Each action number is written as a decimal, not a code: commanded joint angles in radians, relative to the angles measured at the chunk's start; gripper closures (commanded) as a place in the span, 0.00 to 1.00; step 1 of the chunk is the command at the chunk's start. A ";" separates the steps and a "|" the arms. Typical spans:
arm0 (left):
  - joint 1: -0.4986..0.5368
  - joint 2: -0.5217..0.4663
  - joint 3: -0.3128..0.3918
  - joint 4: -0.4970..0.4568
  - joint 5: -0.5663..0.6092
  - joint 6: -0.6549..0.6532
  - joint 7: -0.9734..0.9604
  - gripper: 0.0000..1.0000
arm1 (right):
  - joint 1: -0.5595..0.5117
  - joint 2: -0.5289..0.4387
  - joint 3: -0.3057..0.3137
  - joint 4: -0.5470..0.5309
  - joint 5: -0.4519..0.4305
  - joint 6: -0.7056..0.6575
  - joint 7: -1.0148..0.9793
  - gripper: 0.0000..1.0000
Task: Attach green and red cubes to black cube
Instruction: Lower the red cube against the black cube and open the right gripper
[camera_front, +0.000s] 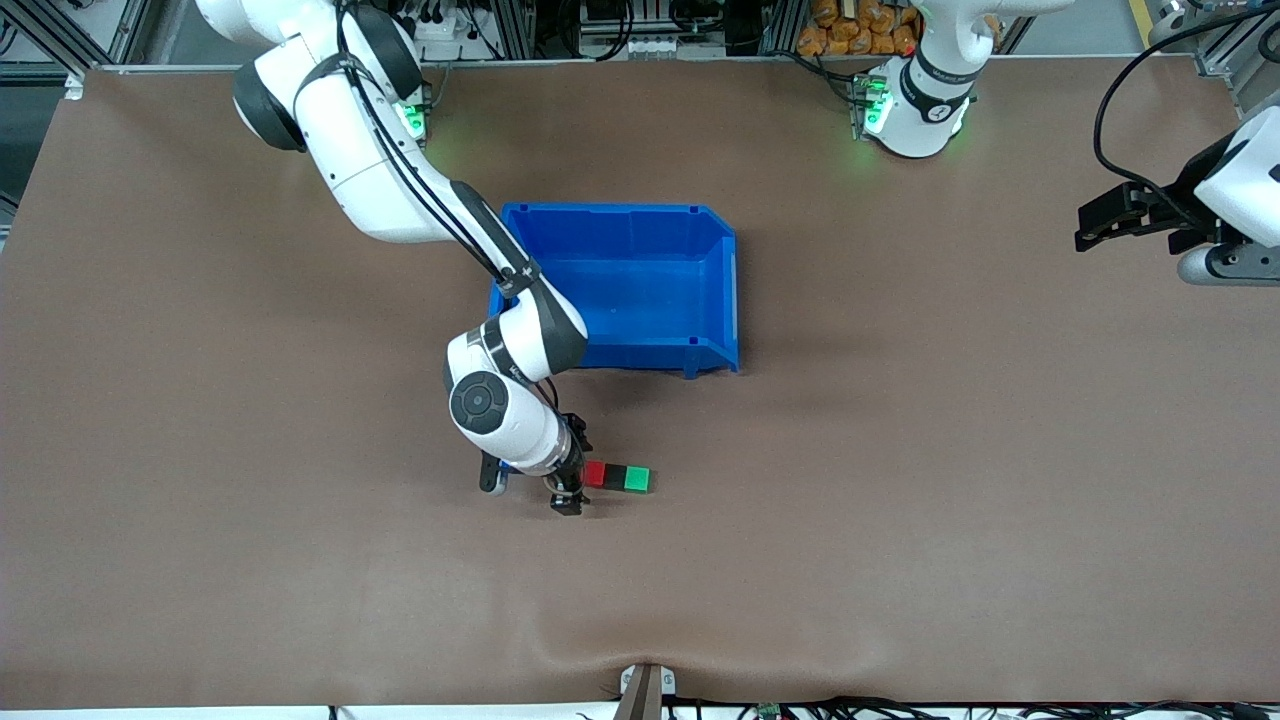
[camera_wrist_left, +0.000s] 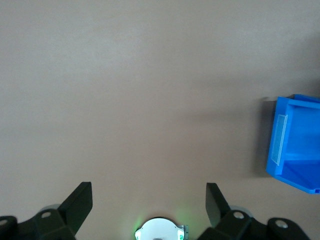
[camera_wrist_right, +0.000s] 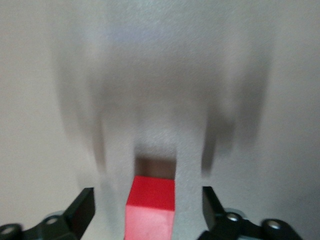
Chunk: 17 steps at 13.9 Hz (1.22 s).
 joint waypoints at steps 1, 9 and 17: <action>0.002 -0.015 -0.004 0.000 -0.011 -0.015 -0.006 0.00 | -0.010 -0.027 0.002 0.003 -0.011 -0.054 0.018 0.00; 0.002 -0.015 -0.002 0.000 -0.011 -0.015 -0.006 0.00 | -0.031 -0.055 -0.001 0.014 -0.016 -0.131 0.009 0.00; 0.002 -0.015 -0.004 0.000 -0.011 -0.015 -0.005 0.00 | -0.084 -0.102 0.002 0.026 -0.016 -0.229 -0.070 0.00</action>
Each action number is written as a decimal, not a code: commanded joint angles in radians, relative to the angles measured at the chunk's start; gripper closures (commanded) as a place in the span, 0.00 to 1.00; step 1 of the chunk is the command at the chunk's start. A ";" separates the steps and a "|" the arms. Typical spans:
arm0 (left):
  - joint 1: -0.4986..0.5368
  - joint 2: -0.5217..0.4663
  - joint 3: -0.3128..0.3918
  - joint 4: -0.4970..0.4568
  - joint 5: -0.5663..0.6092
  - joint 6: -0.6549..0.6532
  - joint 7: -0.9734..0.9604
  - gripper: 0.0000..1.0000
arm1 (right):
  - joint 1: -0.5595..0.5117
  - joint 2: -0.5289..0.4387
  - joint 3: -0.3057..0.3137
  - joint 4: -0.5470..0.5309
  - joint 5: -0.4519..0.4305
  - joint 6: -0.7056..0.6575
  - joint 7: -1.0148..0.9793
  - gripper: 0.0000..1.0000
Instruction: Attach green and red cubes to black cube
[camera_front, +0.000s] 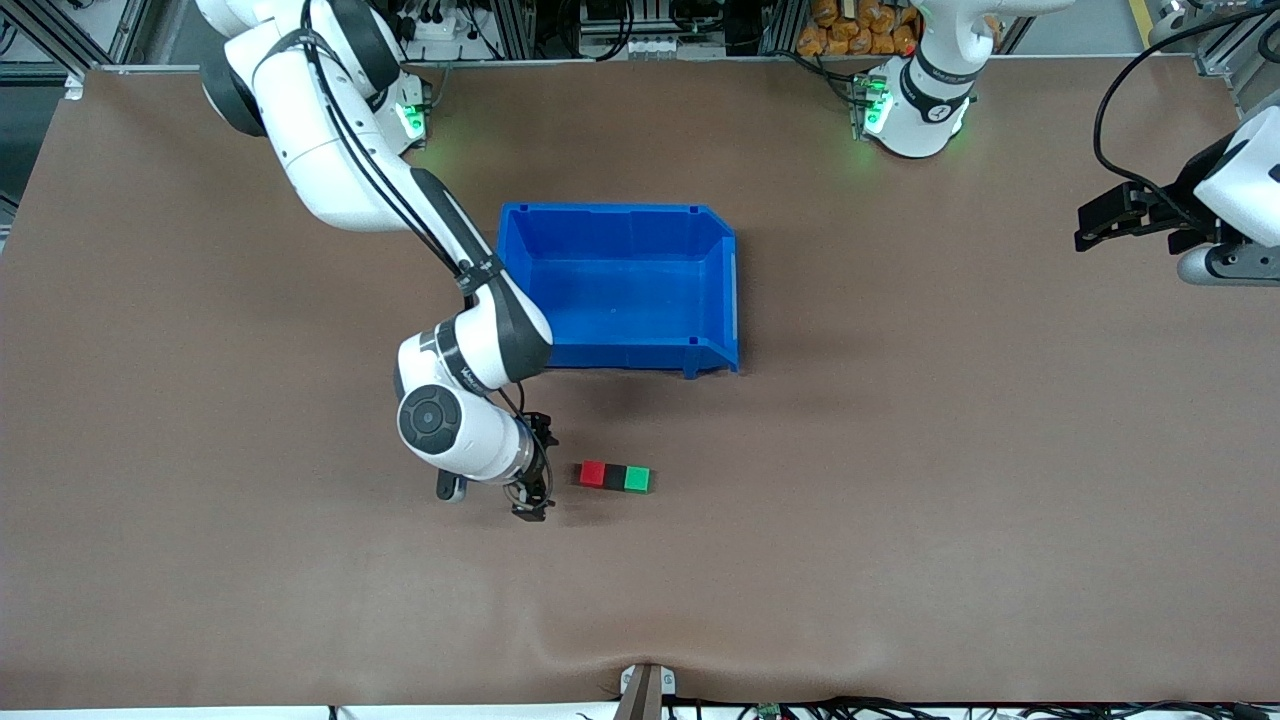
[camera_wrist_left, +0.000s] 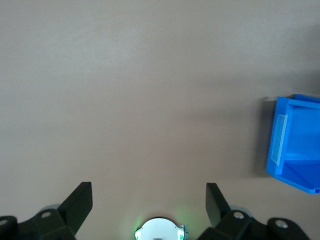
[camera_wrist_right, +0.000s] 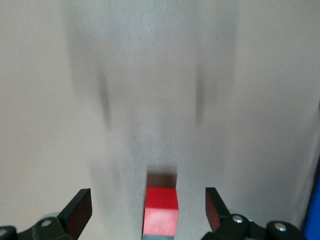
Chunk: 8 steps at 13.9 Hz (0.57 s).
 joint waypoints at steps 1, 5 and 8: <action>0.002 -0.015 -0.003 0.000 -0.011 -0.015 -0.005 0.00 | -0.036 -0.036 0.015 0.003 -0.014 -0.065 -0.068 0.00; 0.002 -0.015 -0.003 0.000 -0.011 -0.015 -0.005 0.00 | -0.072 -0.069 0.010 0.008 -0.016 -0.180 -0.239 0.00; 0.002 -0.015 -0.003 0.000 -0.011 -0.015 -0.005 0.00 | -0.108 -0.095 0.016 0.009 -0.013 -0.246 -0.376 0.00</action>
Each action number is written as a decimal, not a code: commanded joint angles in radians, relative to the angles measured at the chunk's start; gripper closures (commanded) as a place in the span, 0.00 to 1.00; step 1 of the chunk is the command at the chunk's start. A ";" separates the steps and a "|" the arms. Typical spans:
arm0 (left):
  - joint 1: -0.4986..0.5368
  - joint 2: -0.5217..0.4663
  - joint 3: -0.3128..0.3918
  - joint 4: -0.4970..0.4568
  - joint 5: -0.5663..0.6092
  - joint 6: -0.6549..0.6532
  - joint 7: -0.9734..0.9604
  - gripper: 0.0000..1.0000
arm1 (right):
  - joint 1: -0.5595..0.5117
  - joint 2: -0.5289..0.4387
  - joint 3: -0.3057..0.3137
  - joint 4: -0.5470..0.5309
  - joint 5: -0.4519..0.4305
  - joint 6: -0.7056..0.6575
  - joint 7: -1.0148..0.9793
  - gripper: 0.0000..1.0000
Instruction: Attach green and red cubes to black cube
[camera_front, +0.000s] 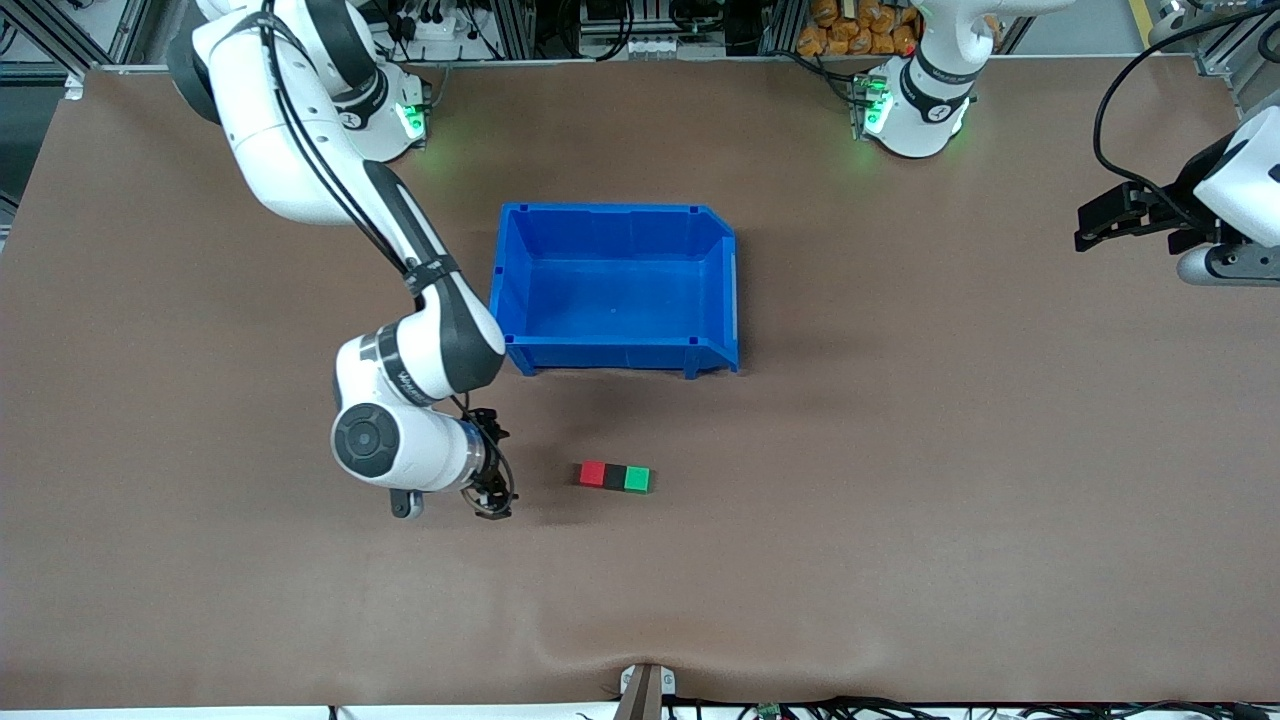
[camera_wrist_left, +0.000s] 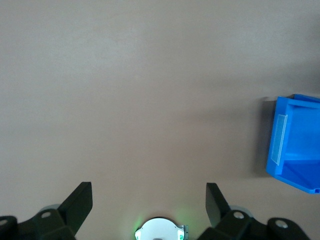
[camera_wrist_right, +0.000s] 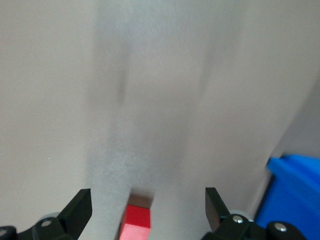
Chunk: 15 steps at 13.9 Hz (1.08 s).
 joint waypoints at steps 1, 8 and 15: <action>0.002 -0.015 -0.003 0.000 -0.011 -0.015 -0.005 0.00 | -0.036 -0.039 0.018 -0.010 -0.005 -0.052 -0.099 0.00; 0.002 -0.015 -0.003 0.000 -0.011 -0.015 -0.005 0.00 | -0.034 -0.060 0.017 -0.010 -0.008 -0.118 -0.104 0.00; 0.002 -0.015 -0.003 0.000 -0.011 -0.015 -0.005 0.00 | -0.082 -0.152 0.009 -0.007 -0.013 -0.215 -0.217 0.00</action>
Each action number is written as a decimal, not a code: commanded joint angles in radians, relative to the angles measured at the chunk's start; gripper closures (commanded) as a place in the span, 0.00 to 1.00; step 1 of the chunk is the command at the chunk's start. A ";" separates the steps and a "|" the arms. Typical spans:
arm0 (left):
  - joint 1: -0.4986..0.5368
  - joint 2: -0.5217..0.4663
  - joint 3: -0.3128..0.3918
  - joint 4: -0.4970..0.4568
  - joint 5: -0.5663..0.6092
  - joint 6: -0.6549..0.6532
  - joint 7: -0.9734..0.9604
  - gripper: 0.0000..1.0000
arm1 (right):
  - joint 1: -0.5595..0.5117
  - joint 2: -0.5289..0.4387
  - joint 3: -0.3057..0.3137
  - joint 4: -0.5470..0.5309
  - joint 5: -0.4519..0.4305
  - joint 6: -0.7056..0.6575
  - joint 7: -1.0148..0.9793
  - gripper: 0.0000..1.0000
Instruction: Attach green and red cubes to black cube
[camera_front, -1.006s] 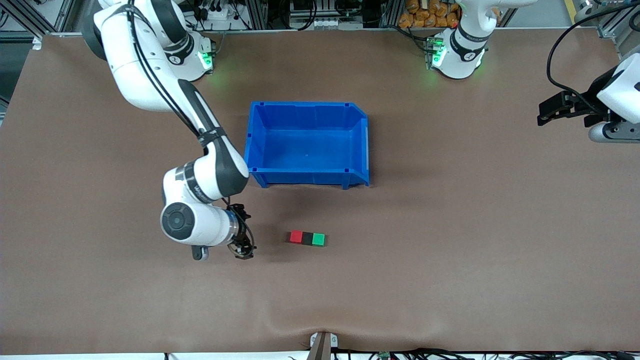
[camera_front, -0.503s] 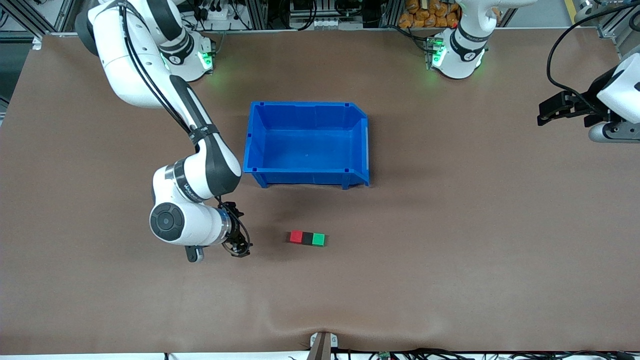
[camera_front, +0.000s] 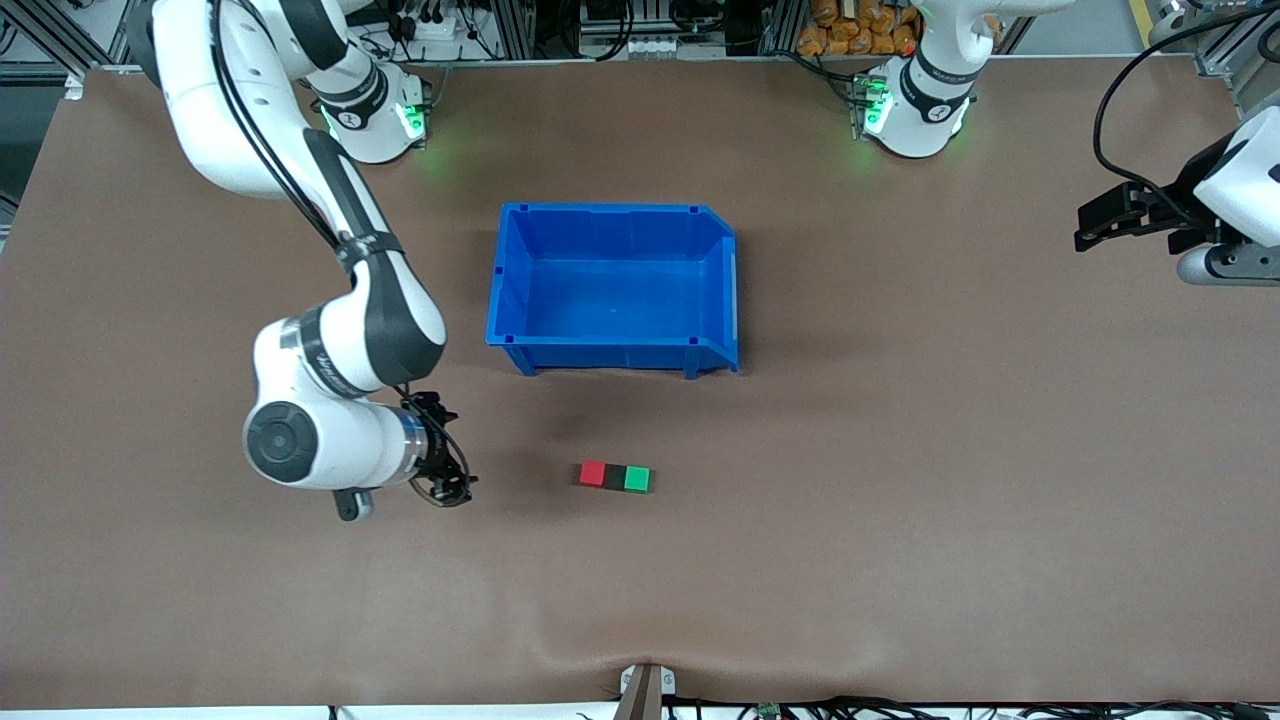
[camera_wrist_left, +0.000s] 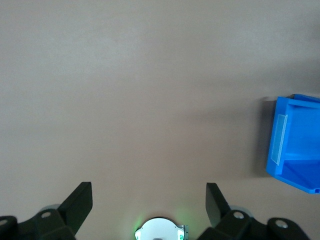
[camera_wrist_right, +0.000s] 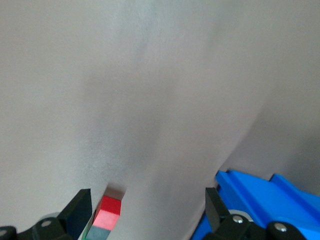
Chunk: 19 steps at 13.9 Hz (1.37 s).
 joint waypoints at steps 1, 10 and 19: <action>0.002 -0.015 -0.003 0.000 -0.011 -0.015 -0.005 0.00 | -0.023 -0.059 0.005 -0.019 -0.012 -0.046 -0.084 0.00; 0.002 -0.015 -0.003 0.000 -0.011 -0.015 -0.005 0.00 | -0.074 -0.163 0.010 -0.023 -0.092 -0.121 -0.306 0.00; 0.001 -0.015 -0.003 0.000 -0.011 -0.015 -0.005 0.00 | -0.149 -0.227 0.008 -0.031 -0.107 -0.229 -0.604 0.00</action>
